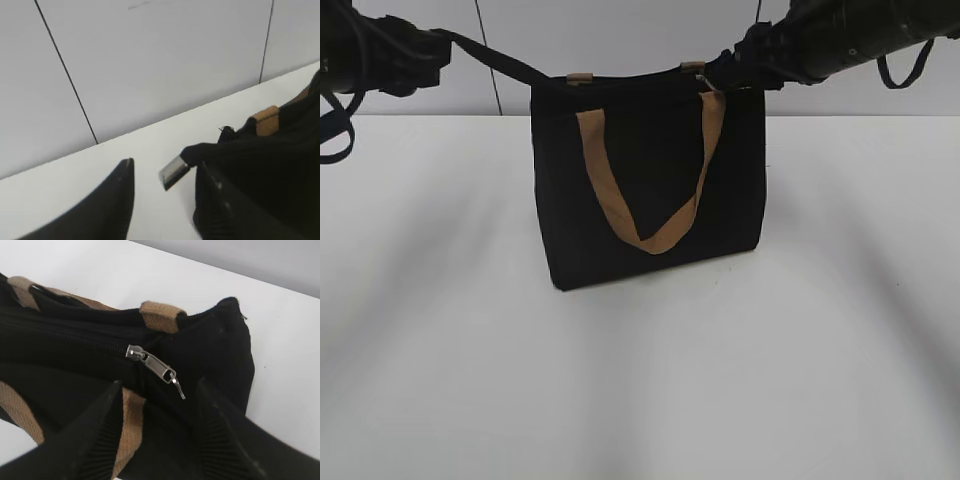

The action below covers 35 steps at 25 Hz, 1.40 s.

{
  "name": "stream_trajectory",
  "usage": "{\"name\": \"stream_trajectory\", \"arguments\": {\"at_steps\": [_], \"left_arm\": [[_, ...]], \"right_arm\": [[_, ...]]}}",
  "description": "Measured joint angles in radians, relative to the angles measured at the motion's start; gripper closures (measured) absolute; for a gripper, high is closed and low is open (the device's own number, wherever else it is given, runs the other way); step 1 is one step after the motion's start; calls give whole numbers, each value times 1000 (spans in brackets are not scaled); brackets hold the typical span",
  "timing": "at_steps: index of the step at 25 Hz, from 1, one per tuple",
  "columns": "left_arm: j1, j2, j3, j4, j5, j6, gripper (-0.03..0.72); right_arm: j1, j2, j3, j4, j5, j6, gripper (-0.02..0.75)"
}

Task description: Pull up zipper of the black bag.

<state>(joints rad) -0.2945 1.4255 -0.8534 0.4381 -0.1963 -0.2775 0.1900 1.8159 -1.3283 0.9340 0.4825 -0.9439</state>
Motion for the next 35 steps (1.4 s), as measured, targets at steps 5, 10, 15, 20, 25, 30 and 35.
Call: {"name": "stream_trajectory", "arguments": {"at_steps": [5, 10, 15, 20, 25, 30, 35], "left_arm": [[0, 0, 0, -25, 55, -127, 284], [0, 0, 0, -94, 168, -152, 262], [0, 0, 0, -210, 247, -154, 157], [0, -2, -28, -315, 389, -154, 111], [0, -41, -40, -339, 445, -154, 109], [0, -54, -114, -348, 698, -152, 109], [8, -51, -221, -367, 976, -79, 138]], "right_arm": [[-1, -39, 0, -46, 29, 0, 381], [-1, -76, -2, -86, 61, 23, 379], [-1, -105, -2, -179, 102, 83, 376], [-1, -135, -2, -335, 145, 200, 374], [-2, -157, -2, -399, 173, 256, 374], [-2, -164, -2, -502, 275, 343, 374], [-2, -165, -2, -682, 444, 542, 373]]}}
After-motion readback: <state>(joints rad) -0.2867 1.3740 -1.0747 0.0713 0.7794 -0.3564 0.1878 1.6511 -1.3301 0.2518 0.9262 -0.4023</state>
